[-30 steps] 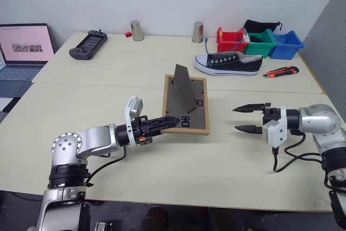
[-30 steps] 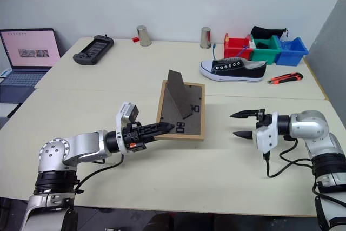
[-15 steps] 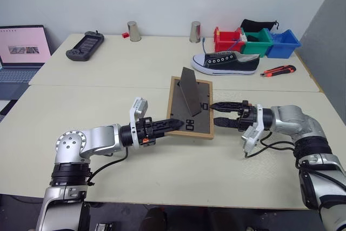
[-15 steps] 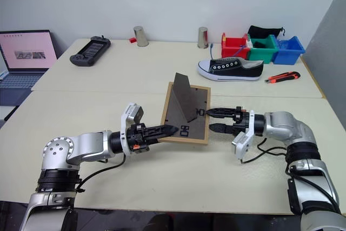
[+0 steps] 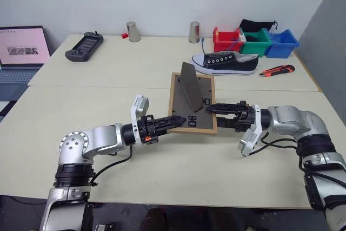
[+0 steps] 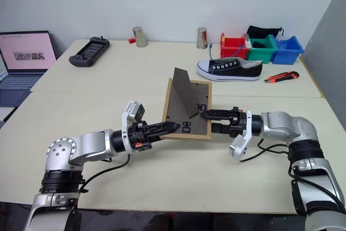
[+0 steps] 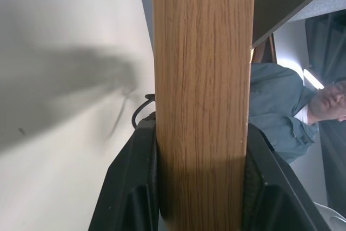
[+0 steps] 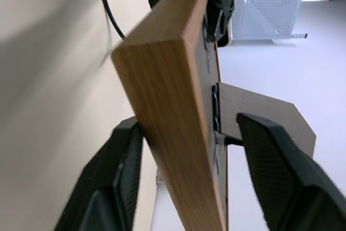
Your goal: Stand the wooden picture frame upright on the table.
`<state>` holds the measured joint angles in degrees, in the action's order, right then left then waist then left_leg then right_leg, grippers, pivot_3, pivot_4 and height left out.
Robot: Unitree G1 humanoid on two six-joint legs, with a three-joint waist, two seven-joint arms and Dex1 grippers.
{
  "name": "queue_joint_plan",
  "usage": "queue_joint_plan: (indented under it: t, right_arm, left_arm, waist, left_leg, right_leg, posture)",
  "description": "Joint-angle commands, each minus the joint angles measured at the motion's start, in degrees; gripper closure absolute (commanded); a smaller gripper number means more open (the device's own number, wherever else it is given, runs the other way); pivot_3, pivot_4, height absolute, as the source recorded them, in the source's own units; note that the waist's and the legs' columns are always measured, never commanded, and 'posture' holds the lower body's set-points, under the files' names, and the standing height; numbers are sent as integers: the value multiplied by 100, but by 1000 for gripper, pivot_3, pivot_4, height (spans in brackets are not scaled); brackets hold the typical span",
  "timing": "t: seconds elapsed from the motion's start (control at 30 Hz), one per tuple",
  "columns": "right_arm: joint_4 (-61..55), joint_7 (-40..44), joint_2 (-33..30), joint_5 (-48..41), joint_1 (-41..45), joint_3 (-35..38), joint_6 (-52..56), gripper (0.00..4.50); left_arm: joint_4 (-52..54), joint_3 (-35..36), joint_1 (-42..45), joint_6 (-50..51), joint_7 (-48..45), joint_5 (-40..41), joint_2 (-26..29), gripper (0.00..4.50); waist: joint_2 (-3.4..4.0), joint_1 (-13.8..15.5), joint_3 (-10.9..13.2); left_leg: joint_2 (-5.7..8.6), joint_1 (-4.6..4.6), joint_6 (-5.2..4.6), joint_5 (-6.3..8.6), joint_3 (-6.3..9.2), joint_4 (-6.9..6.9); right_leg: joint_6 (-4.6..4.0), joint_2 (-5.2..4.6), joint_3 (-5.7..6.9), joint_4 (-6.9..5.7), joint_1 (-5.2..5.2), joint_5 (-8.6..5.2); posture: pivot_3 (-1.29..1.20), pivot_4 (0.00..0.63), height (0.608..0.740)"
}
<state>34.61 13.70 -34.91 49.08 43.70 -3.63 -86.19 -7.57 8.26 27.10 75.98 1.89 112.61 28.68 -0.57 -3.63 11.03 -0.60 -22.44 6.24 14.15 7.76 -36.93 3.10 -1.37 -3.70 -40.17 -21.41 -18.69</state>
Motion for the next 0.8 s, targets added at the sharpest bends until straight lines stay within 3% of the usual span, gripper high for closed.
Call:
queue_joint_plan:
  t: [0.03,0.1,0.43,0.5,0.8]
  right_arm:
    - [-492,-405,70,-65,80,-45,-91,2704]
    - [-531,-484,66,-10,87,-99,-47,3109]
    - [-664,-759,10,17,132,-309,96,3133]
    - [-660,-800,-2,34,150,-345,126,3133]
    - [-577,-1052,-76,27,196,-490,411,3227]
  left_arm:
    - [118,95,9,-129,109,39,-97,3200]
    - [123,77,10,-112,117,39,-108,3200]
    - [324,-41,-119,-165,206,39,24,3200]
    - [492,-118,-164,-341,368,39,129,2504]
    - [489,-86,19,-674,233,39,300,702]
  waist:
    - [0,-4,0]
    - [-1,-12,-1]
    - [-1,-18,-1]
    - [-1,-20,-1]
    - [-2,-10,-1]
  left_leg:
    - [0,1,0,0,-1,0]
    - [0,5,0,0,-4,0]
    - [1,8,0,0,-6,-1]
    - [1,9,-1,0,-7,-1]
    - [3,10,-1,0,-8,-2]
  right_leg:
    - [0,0,-1,-1,0,0]
    - [0,0,-5,-5,0,0]
    - [0,1,-8,-13,0,0]
    - [0,1,-9,-13,-1,0]
    - [0,1,-15,-18,0,0]
  posture:
    - [0,150,740]
    - [0,150,740]
    - [0,150,740]
    - [0,150,740]
    - [0,150,740]
